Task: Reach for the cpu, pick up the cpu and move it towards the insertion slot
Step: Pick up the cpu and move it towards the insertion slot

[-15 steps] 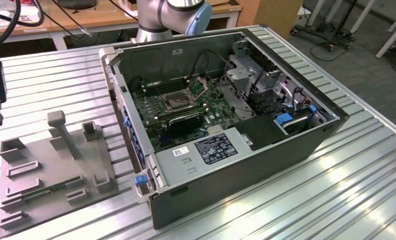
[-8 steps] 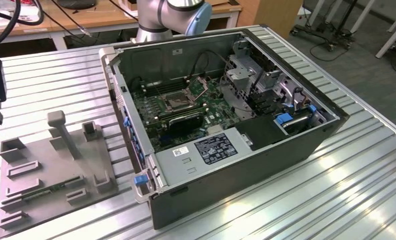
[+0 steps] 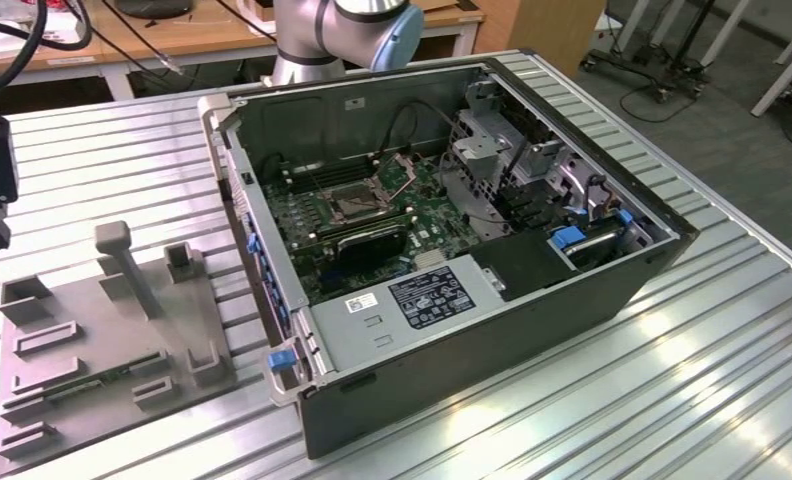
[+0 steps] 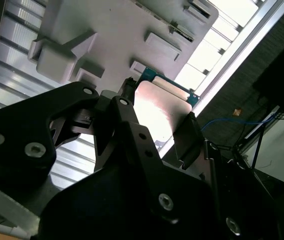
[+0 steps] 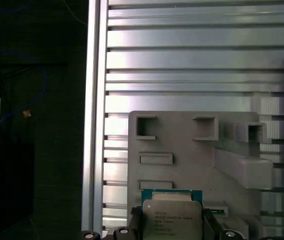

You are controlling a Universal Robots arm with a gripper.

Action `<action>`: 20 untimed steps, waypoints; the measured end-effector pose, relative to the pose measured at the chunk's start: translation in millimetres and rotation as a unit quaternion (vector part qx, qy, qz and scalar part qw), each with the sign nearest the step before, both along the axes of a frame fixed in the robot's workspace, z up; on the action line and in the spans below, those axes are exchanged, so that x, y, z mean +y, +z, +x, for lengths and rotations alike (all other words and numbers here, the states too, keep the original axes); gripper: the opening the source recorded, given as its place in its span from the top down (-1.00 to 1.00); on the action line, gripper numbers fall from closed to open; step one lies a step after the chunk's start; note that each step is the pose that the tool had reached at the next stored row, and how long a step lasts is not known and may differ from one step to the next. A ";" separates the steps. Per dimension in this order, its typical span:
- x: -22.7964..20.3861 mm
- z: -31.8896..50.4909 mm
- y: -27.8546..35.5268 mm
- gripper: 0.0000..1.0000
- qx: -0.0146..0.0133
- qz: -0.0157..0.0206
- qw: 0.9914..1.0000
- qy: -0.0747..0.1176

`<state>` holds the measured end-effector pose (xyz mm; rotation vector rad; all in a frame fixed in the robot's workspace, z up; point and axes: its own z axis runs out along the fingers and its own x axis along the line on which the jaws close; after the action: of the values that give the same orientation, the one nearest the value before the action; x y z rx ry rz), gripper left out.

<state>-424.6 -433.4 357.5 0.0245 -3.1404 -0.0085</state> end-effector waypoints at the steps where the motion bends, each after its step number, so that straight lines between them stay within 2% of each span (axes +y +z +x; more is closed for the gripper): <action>1: 0.0 0.1 -0.1 -0.09 0.000 0.000 1.000 0.000; 10: 0.0 0.4 0.2 -0.09 0.000 0.000 1.000 0.000; 17: 0.0 0.4 8.1 -0.09 0.000 0.000 1.000 0.000; 20: 0.0 0.5 8.9 -0.09 0.000 0.000 1.000 0.000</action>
<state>-424.1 -433.4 366.4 0.0246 -3.1405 -0.0086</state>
